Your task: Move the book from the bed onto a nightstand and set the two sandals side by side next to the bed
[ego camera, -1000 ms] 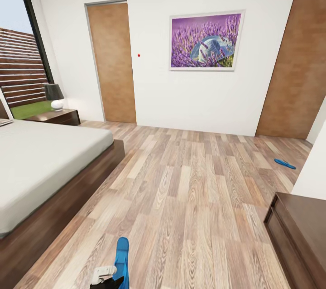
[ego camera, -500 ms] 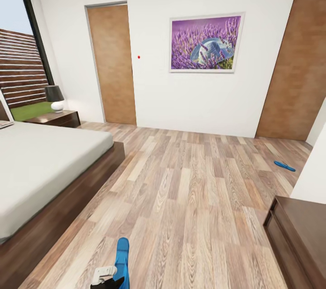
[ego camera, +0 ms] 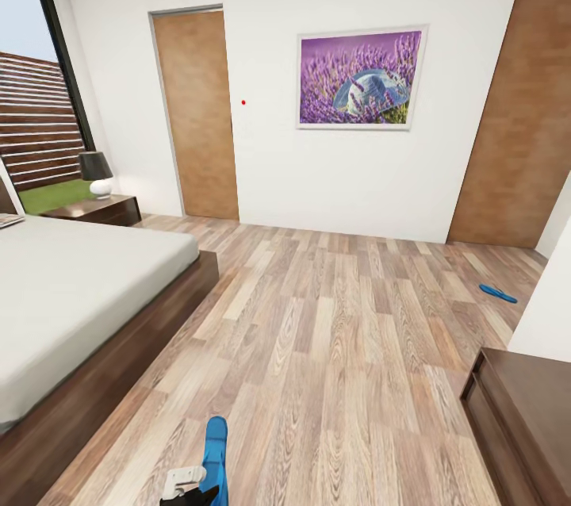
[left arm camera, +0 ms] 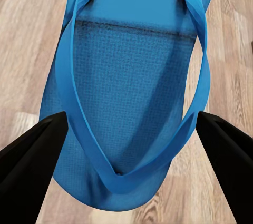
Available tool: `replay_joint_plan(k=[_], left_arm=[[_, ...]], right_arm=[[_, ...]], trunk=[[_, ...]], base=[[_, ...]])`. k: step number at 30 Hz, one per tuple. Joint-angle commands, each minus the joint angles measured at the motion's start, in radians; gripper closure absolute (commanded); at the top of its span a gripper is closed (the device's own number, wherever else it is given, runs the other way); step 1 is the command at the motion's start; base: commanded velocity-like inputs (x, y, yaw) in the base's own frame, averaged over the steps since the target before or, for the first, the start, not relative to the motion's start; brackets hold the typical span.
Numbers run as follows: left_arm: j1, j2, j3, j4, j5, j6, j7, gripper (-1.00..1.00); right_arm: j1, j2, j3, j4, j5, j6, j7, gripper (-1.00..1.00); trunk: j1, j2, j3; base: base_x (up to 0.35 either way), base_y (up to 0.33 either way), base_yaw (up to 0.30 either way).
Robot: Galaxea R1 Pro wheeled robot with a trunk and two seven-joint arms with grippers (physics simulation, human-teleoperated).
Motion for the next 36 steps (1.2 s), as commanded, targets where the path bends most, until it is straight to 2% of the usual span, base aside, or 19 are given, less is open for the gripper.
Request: replay_joint_plan(k=[1, 15, 36], left_arm=[[-0.001, 0.001, -0.004, 0.001, 0.005, -0.003, -0.002, 1.00], [-0.001, 0.001, -0.004, 0.001, 0.007, -0.003, -0.002, 1.00], [-0.001, 0.001, -0.004, 0.001, 0.007, -0.003, -0.002, 1.00]], right_arm=[[-0.001, 0.000, -0.003, 0.001, -0.006, 0.006, 0.005, -1.00], [-0.001, 0.000, -0.003, 0.001, -0.005, 0.006, 0.005, -1.00], [-0.001, 0.000, -0.003, 0.001, -0.004, 0.006, 0.005, -1.00]], trunk=[[0.000, 0.000, -0.001], [0.000, 0.000, -0.003], [0.000, 0.000, -0.034]], base=[[0.000, 0.000, 0.000], [0.000, 0.000, 0.000], [0.000, 0.000, 0.000]])
